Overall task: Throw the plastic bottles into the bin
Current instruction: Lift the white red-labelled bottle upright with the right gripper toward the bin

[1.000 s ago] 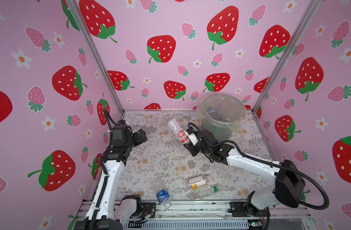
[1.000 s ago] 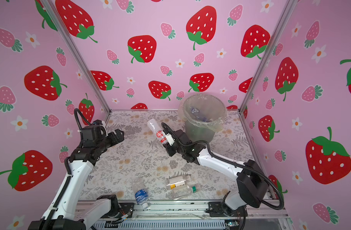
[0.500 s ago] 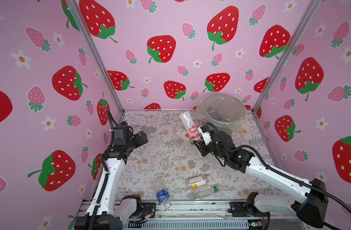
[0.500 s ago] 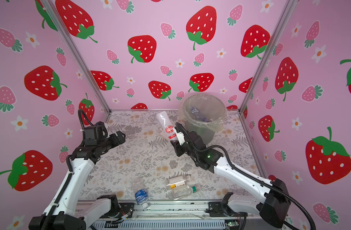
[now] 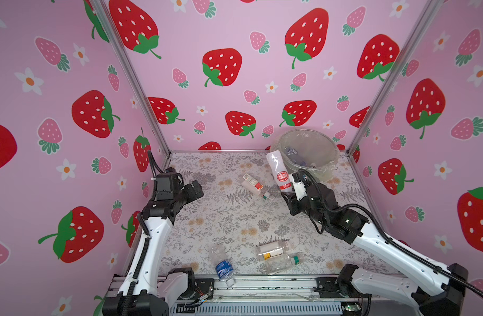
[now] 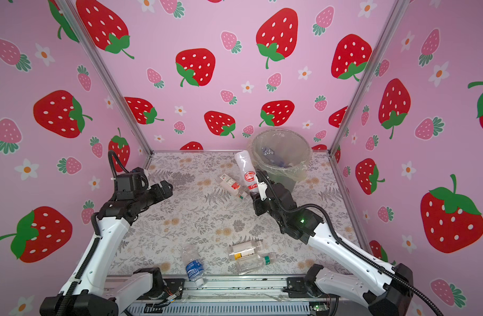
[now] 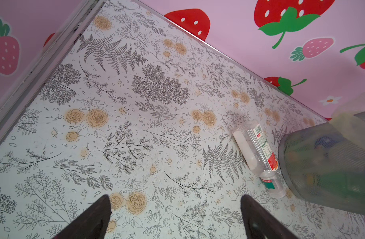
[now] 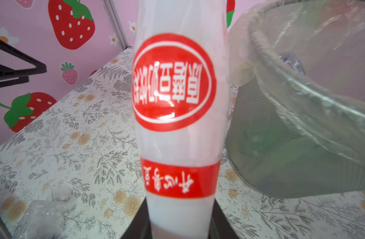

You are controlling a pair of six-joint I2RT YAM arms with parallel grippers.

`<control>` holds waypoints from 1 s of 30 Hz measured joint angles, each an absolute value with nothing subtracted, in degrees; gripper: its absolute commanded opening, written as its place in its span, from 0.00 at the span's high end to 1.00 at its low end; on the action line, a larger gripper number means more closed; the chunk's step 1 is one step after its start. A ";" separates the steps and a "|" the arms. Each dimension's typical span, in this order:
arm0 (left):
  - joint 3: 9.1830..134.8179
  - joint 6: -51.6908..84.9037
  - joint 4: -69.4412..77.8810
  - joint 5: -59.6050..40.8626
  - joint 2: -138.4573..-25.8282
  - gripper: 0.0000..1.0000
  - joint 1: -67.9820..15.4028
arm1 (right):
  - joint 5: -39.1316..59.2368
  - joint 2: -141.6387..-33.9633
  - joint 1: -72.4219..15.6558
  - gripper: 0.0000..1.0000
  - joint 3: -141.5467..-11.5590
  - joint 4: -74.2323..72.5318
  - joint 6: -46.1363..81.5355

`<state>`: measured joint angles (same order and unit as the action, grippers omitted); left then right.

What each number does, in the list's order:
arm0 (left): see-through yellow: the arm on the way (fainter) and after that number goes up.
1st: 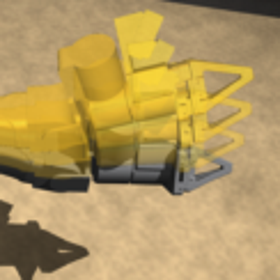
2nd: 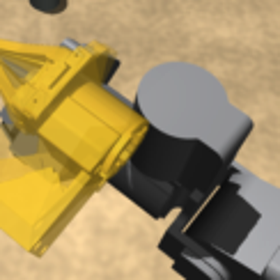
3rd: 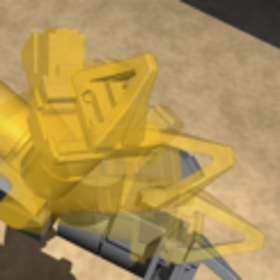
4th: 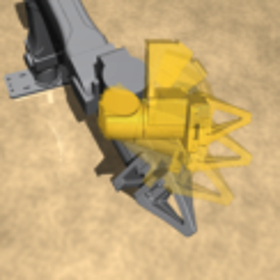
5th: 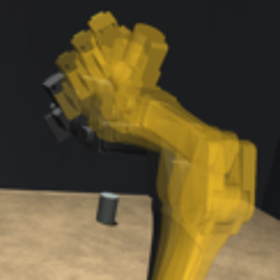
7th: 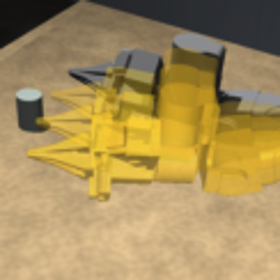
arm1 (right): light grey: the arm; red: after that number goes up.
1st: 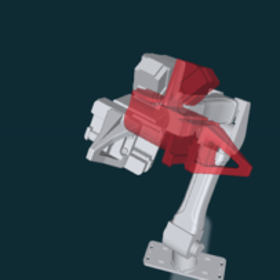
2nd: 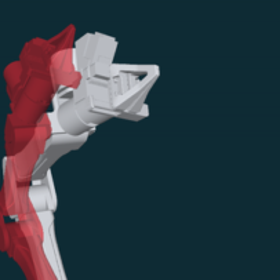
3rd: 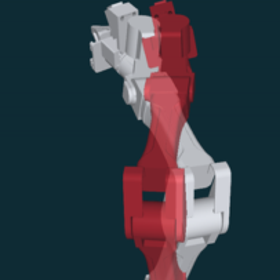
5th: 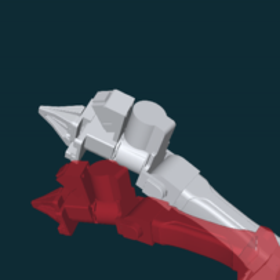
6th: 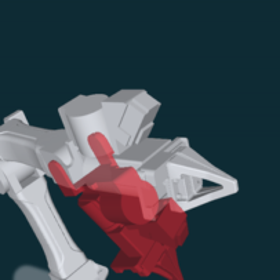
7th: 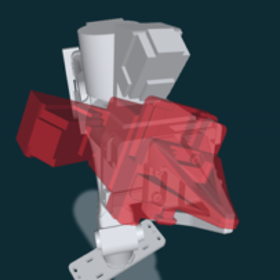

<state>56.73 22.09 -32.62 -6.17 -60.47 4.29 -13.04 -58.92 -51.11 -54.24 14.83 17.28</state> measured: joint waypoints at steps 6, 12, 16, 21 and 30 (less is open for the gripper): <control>56.73 22.09 -32.82 -6.13 -60.47 0.01 4.29 | -16.60 -53.76 -48.53 0.71 -54.24 17.17 18.37; 56.73 22.09 -33.12 -6.11 -60.47 0.01 4.29 | -19.09 -49.54 -46.96 0.71 -54.24 19.11 19.18; 56.73 22.09 -33.26 -6.22 -60.47 0.01 4.29 | -20.80 -46.26 -46.59 0.71 -53.30 19.44 19.92; 56.77 22.09 -33.28 -6.55 -60.86 0.01 4.29 | -22.98 -42.78 -46.35 0.71 -50.74 20.16 21.30; 57.06 22.33 -33.47 -8.34 -63.83 0.01 4.29 | -24.05 -38.13 -46.33 0.71 -46.48 21.80 24.03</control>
